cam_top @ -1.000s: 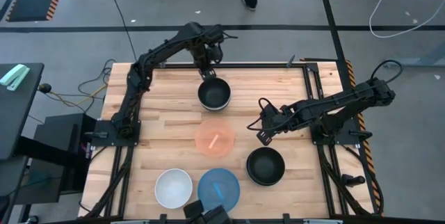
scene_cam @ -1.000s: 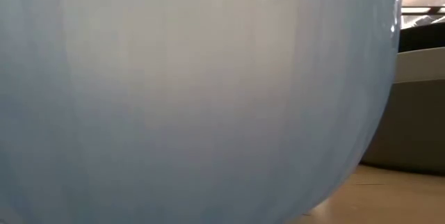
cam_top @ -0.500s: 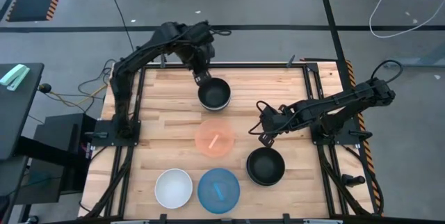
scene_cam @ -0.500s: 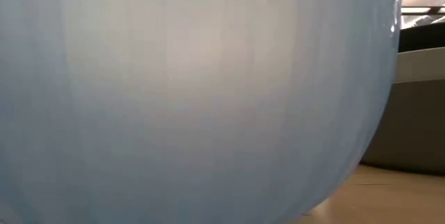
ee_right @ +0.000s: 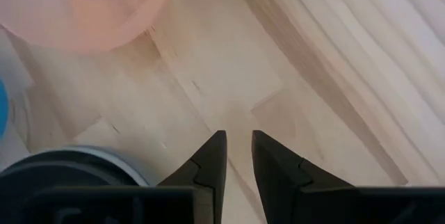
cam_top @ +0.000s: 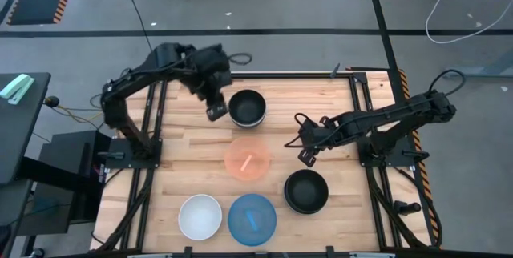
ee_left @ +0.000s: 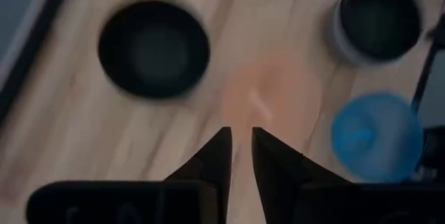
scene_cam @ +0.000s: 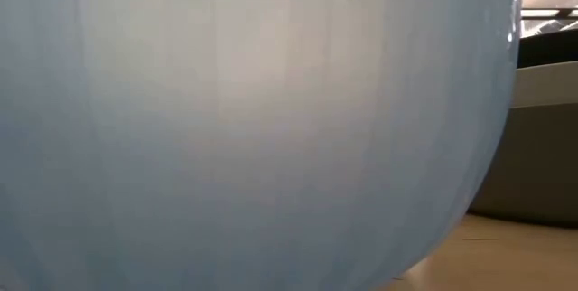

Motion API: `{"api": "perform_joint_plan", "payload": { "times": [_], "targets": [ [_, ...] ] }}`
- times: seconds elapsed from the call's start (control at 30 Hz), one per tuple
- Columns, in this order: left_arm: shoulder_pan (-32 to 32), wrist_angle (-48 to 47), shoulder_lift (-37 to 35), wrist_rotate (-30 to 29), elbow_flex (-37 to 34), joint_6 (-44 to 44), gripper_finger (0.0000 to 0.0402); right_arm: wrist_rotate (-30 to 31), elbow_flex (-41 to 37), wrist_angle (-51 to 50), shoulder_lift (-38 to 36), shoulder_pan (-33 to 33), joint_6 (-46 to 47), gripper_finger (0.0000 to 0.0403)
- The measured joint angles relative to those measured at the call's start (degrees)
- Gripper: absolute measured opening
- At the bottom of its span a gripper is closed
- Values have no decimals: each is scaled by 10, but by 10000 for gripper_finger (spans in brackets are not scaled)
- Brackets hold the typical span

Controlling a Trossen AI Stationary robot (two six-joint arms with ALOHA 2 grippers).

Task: Nest bowls inside each other
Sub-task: Stack the white bowl on top of the top stacked bowls

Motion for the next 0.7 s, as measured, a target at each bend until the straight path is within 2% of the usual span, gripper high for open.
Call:
{"api": "perform_joint_plan", "payload": {
  "times": [0.1, 0.17, 0.33, 0.57, 0.7],
  "targets": [
    [-12, -1, -47, 5, -106, -33, 58, -3, 0, 15, -8, -16, -21, 77],
    [-19, 0, -79, 32, -169, -59, 56, -12, 0, 31, -14, -28, -39, 77],
    [-61, 0, -139, 69, -292, -144, 56, -41, 0, 78, -26, -59, -84, 77],
    [-158, 19, -164, 70, -398, -238, 61, -45, 0, 87, -30, -89, -117, 77],
    [-214, 56, -164, 70, -437, -255, 53, -45, 0, 87, -30, -99, -121, 77]
  ]
}}
